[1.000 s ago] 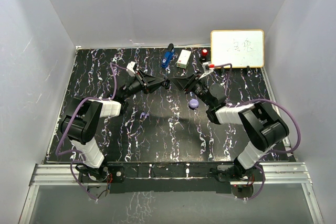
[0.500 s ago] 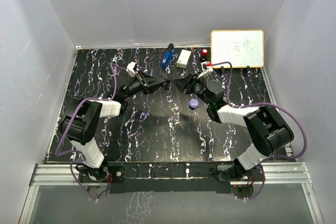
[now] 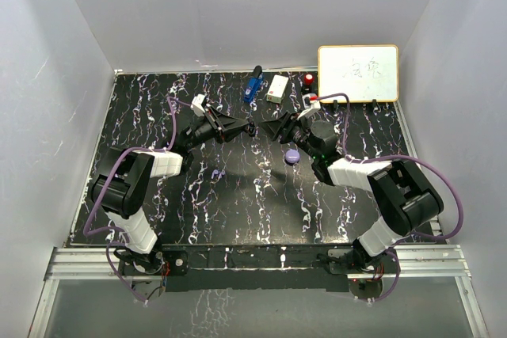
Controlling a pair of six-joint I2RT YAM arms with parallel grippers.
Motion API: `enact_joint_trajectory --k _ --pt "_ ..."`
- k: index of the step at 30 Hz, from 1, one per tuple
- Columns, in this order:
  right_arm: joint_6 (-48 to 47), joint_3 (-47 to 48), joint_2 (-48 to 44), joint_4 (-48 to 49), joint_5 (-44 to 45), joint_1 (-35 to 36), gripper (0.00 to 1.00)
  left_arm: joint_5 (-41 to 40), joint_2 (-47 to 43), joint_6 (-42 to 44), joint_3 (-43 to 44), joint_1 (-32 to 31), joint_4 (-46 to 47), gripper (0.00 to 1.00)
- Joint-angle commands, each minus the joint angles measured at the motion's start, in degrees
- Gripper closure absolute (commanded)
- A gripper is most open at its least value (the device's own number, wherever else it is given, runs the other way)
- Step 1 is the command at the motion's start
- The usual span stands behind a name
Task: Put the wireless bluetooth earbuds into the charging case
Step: Place the earbud in the charging case, then close the charging case.
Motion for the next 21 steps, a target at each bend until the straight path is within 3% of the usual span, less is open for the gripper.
enact_joint_trajectory --k 1,12,21 --pt "-0.6 2.0 -2.4 2.0 2.5 -0.2 0.51 0.0 -3.2 1.5 0.9 -0.1 -0.1 1.0" --pt "-2.5 9.4 -0.8 -18.9 4.7 -0.2 0.49 -1.8 -2.3 0.7 1.3 0.1 0.1 1.0" --pt "-4.8 7.9 -0.8 -24.9 8.9 1.7 0.42 -8.2 -0.2 -1.5 4.4 0.1 -2.2 1.0"
